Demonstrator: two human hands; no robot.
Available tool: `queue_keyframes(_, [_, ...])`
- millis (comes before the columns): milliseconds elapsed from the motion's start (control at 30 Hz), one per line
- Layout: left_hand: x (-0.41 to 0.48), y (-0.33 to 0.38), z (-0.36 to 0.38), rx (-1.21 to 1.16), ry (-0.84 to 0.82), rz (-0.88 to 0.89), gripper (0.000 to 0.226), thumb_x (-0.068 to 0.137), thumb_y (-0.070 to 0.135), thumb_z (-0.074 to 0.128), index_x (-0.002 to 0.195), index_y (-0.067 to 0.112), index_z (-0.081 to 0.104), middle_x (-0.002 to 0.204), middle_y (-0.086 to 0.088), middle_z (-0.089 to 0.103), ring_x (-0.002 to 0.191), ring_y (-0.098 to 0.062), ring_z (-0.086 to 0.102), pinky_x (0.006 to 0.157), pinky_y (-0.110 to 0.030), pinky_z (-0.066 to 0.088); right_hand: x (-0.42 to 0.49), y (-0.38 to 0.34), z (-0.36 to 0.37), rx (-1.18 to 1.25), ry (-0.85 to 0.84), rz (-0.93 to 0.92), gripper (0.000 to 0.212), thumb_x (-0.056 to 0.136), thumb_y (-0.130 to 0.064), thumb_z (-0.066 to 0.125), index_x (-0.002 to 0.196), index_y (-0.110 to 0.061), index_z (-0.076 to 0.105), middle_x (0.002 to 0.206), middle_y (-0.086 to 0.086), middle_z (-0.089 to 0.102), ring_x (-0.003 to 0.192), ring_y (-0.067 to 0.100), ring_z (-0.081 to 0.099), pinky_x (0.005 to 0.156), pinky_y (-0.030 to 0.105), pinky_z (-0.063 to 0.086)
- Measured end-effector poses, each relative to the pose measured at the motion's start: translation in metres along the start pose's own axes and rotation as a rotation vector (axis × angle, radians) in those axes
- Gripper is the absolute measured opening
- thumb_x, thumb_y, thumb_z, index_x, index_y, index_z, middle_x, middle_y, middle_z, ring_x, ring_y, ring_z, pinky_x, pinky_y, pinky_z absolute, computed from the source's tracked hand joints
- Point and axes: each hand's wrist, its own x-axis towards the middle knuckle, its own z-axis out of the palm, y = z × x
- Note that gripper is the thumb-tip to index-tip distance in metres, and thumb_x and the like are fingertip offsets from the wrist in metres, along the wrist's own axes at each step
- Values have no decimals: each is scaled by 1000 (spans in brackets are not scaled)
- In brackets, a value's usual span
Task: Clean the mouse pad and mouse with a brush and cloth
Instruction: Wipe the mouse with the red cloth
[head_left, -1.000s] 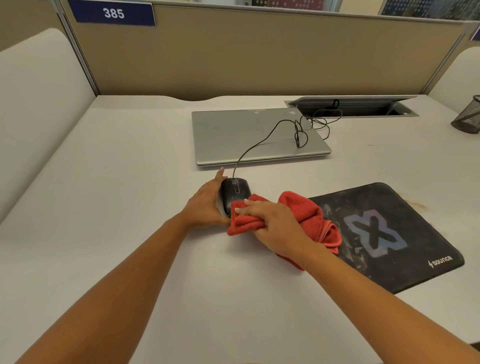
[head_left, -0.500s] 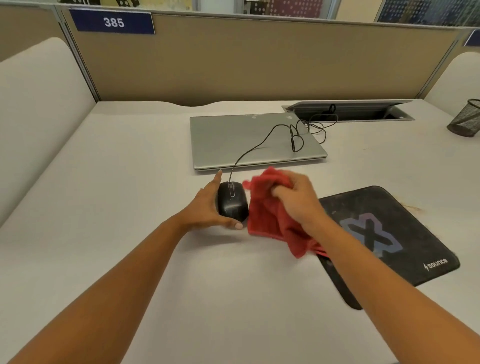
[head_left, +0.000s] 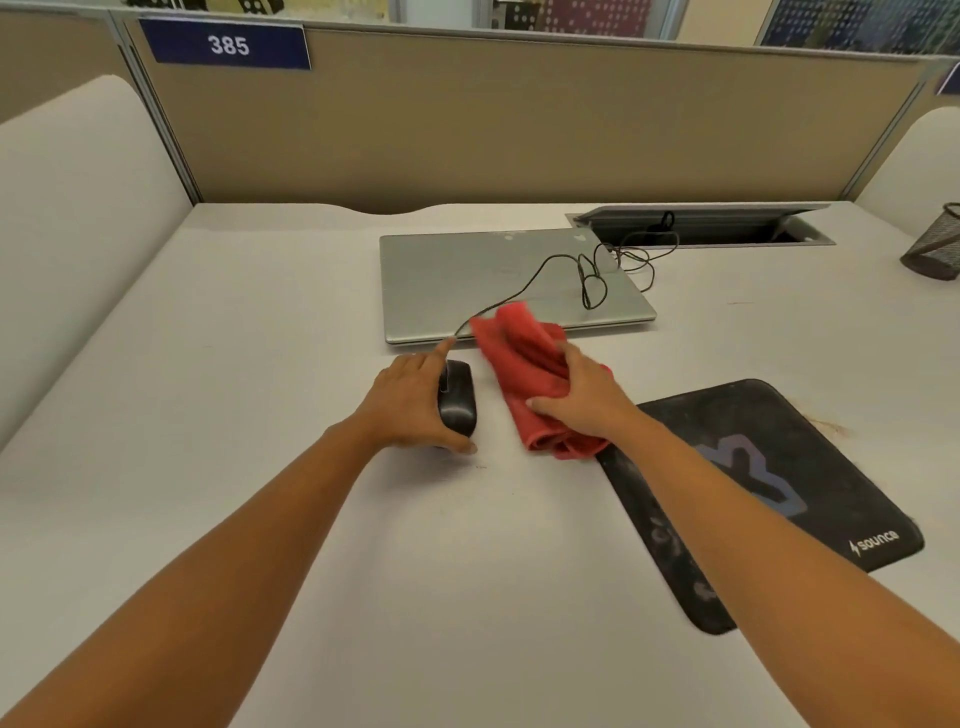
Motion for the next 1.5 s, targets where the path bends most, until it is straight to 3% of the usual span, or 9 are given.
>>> queue_keyframes(200, [-10, -25, -36, -514, 95, -133, 117, 56, 34, 87, 146, 27, 13, 130, -7, 48, 106, -22, 53, 84, -28, 48, 10, -24, 17, -113, 1, -128, 51, 85, -22, 54, 135, -21, 43, 132, 7, 54, 117, 27, 51, 93, 30, 39])
queue_keyframes(367, [-14, -31, -51, -645, 98, -185, 107, 65, 25, 82, 146, 28, 11, 137, -7, 43, 112, -22, 49, 92, -31, 43, -23, -52, 38, -140, -135, -421, 42, 82, -17, 52, 123, -26, 55, 115, 2, 62, 108, 22, 50, 82, 30, 38])
queue_keyframes(500, [-18, -29, -56, -632, 82, -179, 107, 67, 25, 81, 146, 27, 10, 136, -7, 44, 111, -21, 50, 95, -32, 42, -43, -54, 12, -201, -389, -414, 36, 69, -22, 49, 99, -31, 64, 93, -9, 65, 90, 17, 55, 73, 29, 40])
queue_keyframes(633, [-18, -27, -57, -633, 75, -199, 106, 68, 23, 80, 147, 27, 9, 133, -7, 45, 108, -20, 51, 86, -27, 42, -18, -56, -9, 40, -76, -278, 36, 70, -19, 50, 100, -32, 66, 89, -6, 63, 92, 21, 59, 81, 33, 46])
queue_keyframes(867, [-24, -17, -46, -559, 117, -222, 107, 64, 35, 81, 146, 26, 12, 138, -11, 42, 120, -29, 48, 94, -34, 43, -31, -53, 39, -286, -258, -404, 56, 85, -16, 44, 136, -39, 39, 145, -8, 39, 120, 30, 37, 97, 47, 34])
queue_keyframes(1133, [-45, 12, -16, -302, 85, -202, 120, 44, 62, 75, 144, 28, 17, 134, -9, 49, 124, -34, 44, 103, -53, 37, -123, -20, 14, -178, -494, -505, 55, 73, -3, 43, 113, -37, 63, 129, -17, 54, 101, 8, 36, 95, 27, 34])
queue_keyframes(1267, [-51, 20, 0, -201, 74, -190, 117, 50, 60, 80, 143, 30, 17, 130, -6, 52, 121, -32, 45, 102, -52, 37, -157, 0, -15, -43, -647, -307, 47, 63, -13, 42, 93, -37, 69, 100, -17, 67, 89, 3, 57, 84, 21, 46])
queue_keyframes(1400, [-57, 29, 9, -83, 77, -204, 116, 52, 59, 79, 144, 29, 15, 133, -6, 48, 125, -31, 40, 100, -51, 31, -139, 8, -28, 121, -234, -230, 48, 69, 1, 49, 99, -31, 69, 103, -6, 69, 96, 10, 61, 90, 28, 46])
queue_keyframes(1500, [-61, 37, 17, -25, 69, -198, 115, 55, 58, 78, 145, 27, 14, 137, -8, 45, 127, -32, 38, 99, -53, 30, -144, 8, -7, -40, -206, -288, 54, 76, -1, 47, 118, -32, 62, 126, -10, 59, 112, 14, 50, 101, 36, 40])
